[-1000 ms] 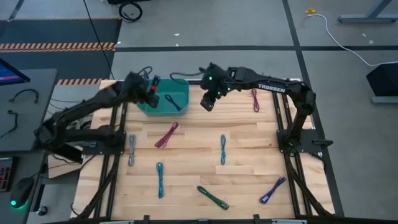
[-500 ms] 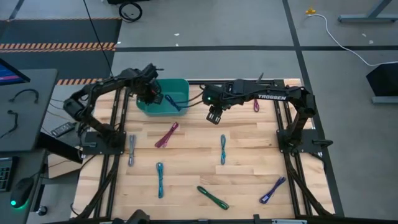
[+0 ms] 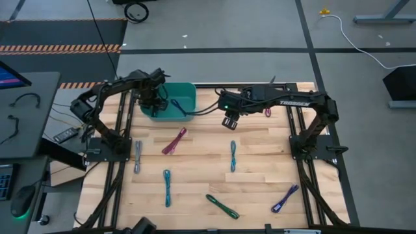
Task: Pick and place USB-C Cables
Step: Put the black USB charger cable into the green bin, then put the right pink USB charger cable into the green bin
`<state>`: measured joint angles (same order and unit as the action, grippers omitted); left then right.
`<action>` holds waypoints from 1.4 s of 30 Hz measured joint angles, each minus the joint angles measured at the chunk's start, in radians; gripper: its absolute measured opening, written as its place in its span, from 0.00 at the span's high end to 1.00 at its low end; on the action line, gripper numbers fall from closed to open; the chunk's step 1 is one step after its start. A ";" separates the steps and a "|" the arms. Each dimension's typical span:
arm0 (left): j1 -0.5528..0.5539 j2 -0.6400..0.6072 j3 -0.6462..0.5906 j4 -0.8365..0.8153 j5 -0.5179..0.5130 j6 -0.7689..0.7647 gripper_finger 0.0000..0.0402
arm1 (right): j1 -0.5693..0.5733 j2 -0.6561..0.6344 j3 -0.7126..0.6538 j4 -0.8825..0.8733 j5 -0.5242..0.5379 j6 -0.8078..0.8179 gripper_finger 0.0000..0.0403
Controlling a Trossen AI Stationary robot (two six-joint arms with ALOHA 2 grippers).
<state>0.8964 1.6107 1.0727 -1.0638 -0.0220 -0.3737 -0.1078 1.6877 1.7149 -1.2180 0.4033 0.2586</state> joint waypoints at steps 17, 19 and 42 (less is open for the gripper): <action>-0.038 -0.136 0.374 -0.145 -0.011 0.046 0.46 | -0.068 -0.312 -0.422 0.334 -0.011 -0.134 0.59; -0.055 -0.162 0.406 -0.145 -0.022 0.046 0.48 | -0.084 -0.353 -0.509 0.417 -0.060 -0.123 0.59; -0.553 -0.220 0.426 0.286 -0.370 0.149 0.65 | -0.643 -0.421 -0.825 0.379 -0.352 0.301 0.59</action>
<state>0.3431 1.3907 1.4986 -0.7774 -0.3921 -0.2243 -0.7512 1.2672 0.8903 -0.8386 0.0511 0.5600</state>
